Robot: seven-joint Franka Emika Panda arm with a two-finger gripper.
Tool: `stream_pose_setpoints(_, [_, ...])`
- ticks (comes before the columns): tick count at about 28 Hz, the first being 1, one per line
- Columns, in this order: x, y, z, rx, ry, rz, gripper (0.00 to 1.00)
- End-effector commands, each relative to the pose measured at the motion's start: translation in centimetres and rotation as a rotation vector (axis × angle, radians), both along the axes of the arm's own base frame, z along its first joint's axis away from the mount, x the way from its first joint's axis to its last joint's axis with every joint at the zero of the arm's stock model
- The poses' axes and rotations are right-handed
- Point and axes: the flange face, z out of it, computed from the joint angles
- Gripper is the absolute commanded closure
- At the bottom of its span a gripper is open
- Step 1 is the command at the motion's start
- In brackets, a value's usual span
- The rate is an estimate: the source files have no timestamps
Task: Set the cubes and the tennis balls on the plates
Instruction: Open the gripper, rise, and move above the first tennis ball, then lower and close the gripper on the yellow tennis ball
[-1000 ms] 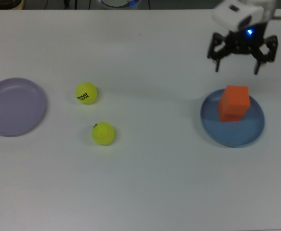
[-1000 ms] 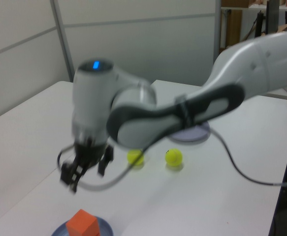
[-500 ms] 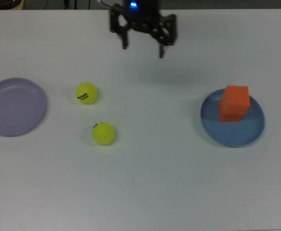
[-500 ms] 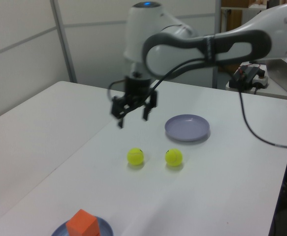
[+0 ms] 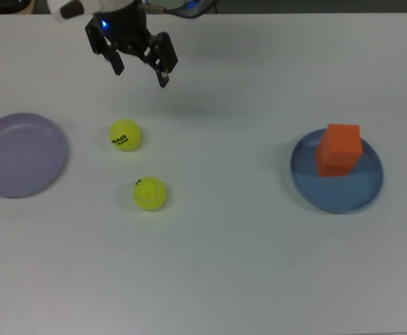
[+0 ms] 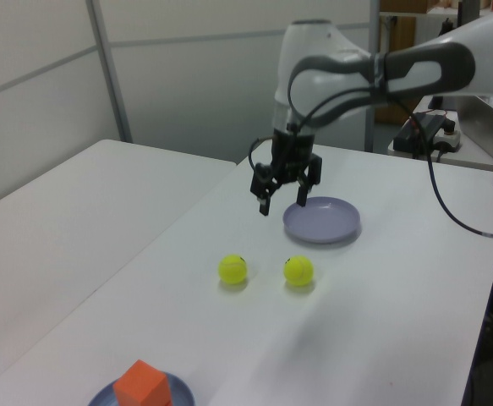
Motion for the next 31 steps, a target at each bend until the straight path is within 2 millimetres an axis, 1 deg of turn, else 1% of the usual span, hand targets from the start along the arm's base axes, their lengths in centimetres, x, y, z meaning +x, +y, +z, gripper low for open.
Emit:
stream_pose_setpoints(1, [-0.8,0.0,-4.0,0.01,-0.022,0.012,0.0])
stream_pose_setpoints(5, [-0.2,-0.7,-6.2,0.002,-0.016,0.001,0.0])
stream_pose_setpoints(6, [0.4,-1.7,-7.2,-0.002,-0.008,-0.012,0.0])
stream_pose_setpoints(8, [0.8,-2.8,-7.7,-0.007,-0.01,-0.024,0.0])
stream_pose_setpoints(10, [1.2,-3.3,-8.3,-0.011,-0.013,-0.026,0.0])
stream_pose_setpoints(14, [1.7,-3.6,-10.0,-0.019,0.0,-0.031,0.0])
stream_pose_setpoints(16, [1.7,-4.0,-10.3,-0.021,0.004,-0.032,0.0])
stream_pose_setpoints(17, [1.8,-4.4,-10.9,-0.024,0.013,-0.031,0.0])
stream_pose_setpoints(21, [2.0,-4.8,-11.6,-0.029,0.023,-0.036,0.0])
stream_pose_setpoints(23, [2.2,-4.8,-12.6,-0.036,0.038,-0.034,0.0])
stream_pose_setpoints(27, [2.3,-4.8,-13.1,-0.039,0.036,-0.035,0.0])
stream_pose_setpoints(31, [2.5,-5.3,-14.4,-0.045,0.05,-0.043,0.0])
